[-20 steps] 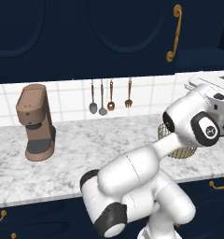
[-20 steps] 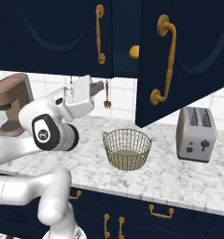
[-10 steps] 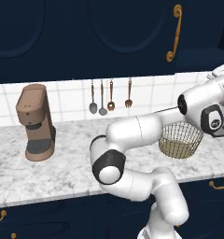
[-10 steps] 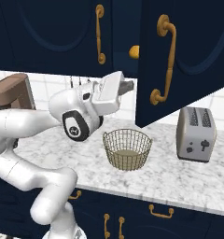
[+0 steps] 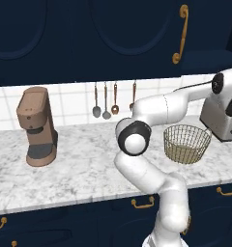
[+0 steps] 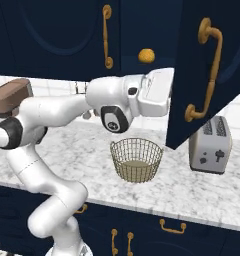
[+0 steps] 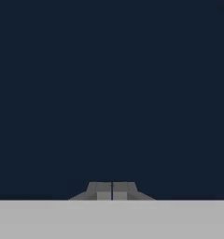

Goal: Open the cabinet, pick up the bread from the cabinet and place it in the basket. Then move the basket to the dining counter.

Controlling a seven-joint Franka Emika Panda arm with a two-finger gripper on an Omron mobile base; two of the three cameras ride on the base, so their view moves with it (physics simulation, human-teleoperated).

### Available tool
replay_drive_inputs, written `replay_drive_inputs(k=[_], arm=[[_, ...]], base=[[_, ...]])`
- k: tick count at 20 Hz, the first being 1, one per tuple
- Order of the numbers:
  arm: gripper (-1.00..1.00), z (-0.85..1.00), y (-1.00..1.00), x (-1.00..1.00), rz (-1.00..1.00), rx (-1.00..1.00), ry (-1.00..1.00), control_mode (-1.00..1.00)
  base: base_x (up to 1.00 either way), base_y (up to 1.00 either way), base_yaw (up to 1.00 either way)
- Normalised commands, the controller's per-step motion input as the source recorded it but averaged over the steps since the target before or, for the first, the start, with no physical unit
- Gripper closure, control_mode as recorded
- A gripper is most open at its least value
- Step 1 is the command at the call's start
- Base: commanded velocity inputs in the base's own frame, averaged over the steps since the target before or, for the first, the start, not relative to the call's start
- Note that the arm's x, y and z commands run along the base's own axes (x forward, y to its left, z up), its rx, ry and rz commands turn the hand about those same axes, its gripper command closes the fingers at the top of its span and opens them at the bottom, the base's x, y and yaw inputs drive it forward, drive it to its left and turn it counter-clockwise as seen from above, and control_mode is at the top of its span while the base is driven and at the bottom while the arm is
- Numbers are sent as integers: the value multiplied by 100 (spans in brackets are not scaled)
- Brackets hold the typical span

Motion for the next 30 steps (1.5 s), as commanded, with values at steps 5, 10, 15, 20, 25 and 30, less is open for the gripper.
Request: replay_drive_inputs(k=[5, 10, 15, 20, 25, 30], arm=[[100, 32, -95, -21, -8, 24, -16, -100], [100, 1, 1, -4, 1, 3, 0, -100], [100, 11, 100, -45, 24, -12, 4, -100], [100, 79, 100, -33, 41, -14, 20, -100], [100, 72, 100, -3, 43, 6, 50, -100], [100, 98, 100, 0, 32, 19, 37, -100]], base=[[0, 0, 0], [0, 0, 0], [0, 0, 0], [0, 0, 0], [0, 0, 0], [0, 0, 0]])
